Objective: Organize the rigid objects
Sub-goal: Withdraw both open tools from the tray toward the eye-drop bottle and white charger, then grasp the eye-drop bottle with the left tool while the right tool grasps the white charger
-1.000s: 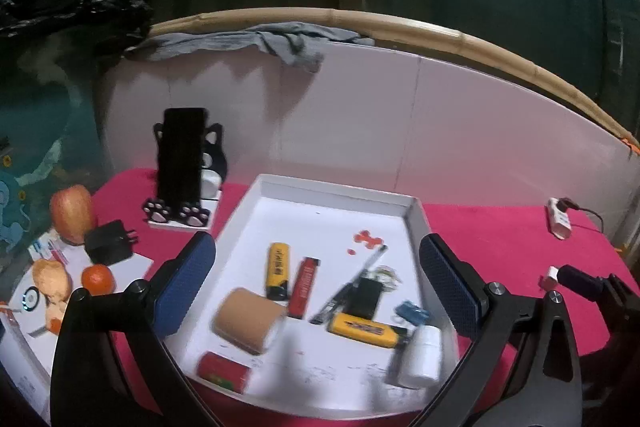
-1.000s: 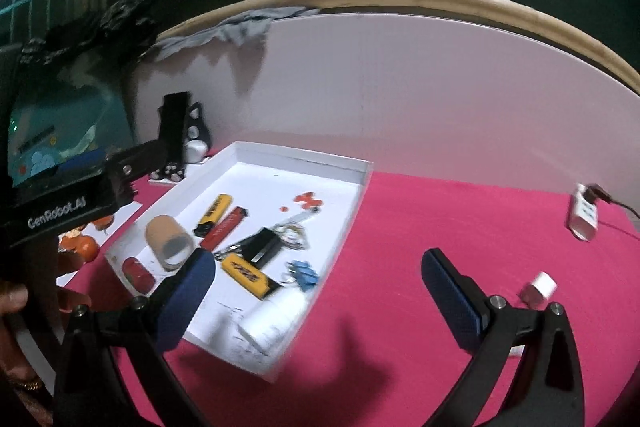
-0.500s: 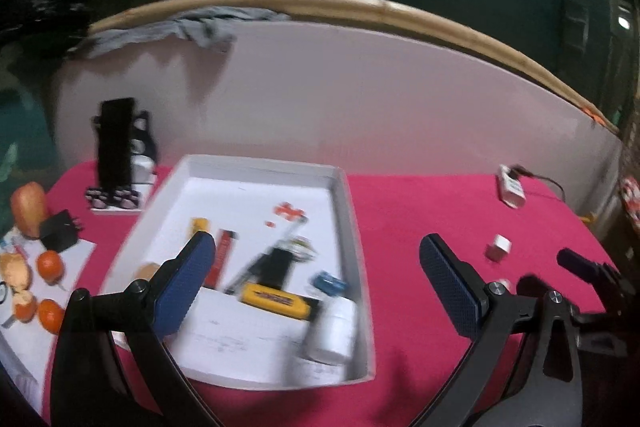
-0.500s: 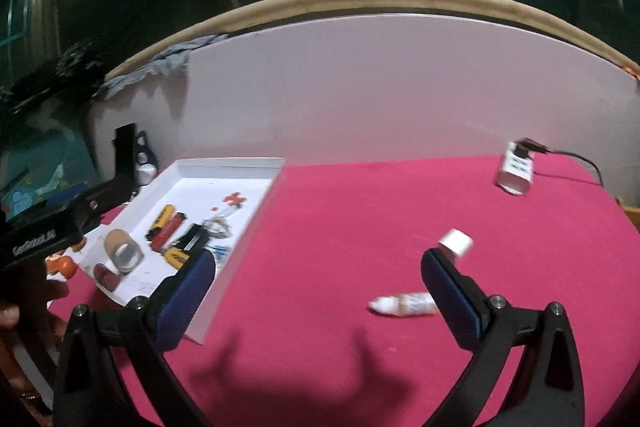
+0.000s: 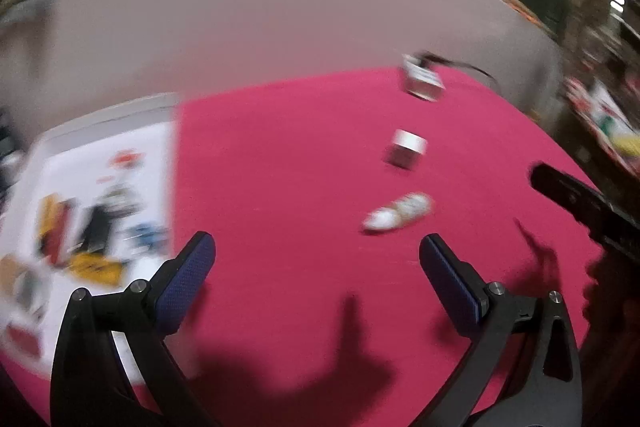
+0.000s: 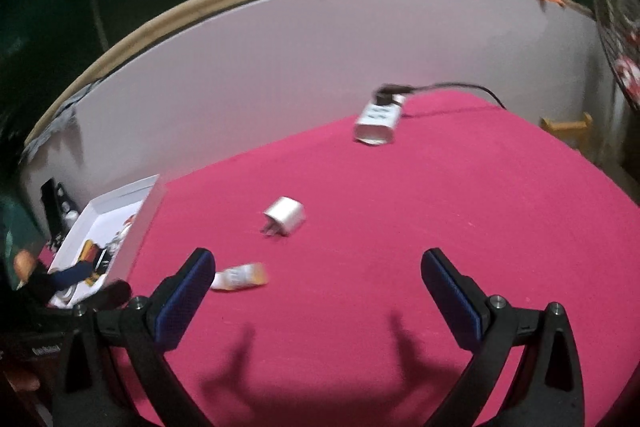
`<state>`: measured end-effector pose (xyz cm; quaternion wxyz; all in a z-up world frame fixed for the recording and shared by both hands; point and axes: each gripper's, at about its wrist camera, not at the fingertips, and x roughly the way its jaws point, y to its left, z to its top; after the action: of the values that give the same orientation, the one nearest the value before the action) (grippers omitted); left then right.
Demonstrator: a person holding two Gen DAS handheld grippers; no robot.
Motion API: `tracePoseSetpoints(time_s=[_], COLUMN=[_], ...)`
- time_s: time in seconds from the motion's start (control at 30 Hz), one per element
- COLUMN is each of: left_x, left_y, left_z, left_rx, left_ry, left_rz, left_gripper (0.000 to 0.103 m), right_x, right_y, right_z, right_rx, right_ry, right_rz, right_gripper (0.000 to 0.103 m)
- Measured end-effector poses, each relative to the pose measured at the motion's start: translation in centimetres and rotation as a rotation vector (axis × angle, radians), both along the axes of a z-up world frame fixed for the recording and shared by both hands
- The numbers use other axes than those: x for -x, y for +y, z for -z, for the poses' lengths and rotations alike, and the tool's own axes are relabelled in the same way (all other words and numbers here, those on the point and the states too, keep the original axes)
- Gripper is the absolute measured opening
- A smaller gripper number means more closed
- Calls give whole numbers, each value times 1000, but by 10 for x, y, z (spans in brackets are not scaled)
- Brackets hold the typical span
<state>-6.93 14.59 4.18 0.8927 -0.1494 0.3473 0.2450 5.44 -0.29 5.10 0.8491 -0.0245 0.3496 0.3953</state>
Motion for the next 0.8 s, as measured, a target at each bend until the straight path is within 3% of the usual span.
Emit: tracePoseSetpoints(time_s=[0.27,0.43,0.47,0.6,0.8], left_x=[-63,-82,-85,-94,-97], left_y=[-2,4,4,-3,-8], left_z=[26,34,36,40,38], left_rx=[6,27,24,-31,-37], left_ry=[74,100,112,152,151], left_rz=[198,270,288,346,391], left_gripper=[101,89,81,72,52], right_x=[-20,-27,-30,-37,-44], right_y=[-24,-32,-34,-41,-46], right_z=[6,9,10,14,17], right_rx=[-25,-34,-38,-53,-113], right_ry=[44,60,66,99,133], right_rz=[52,71,76,91,88], right_gripper=[103,103,103,103,103])
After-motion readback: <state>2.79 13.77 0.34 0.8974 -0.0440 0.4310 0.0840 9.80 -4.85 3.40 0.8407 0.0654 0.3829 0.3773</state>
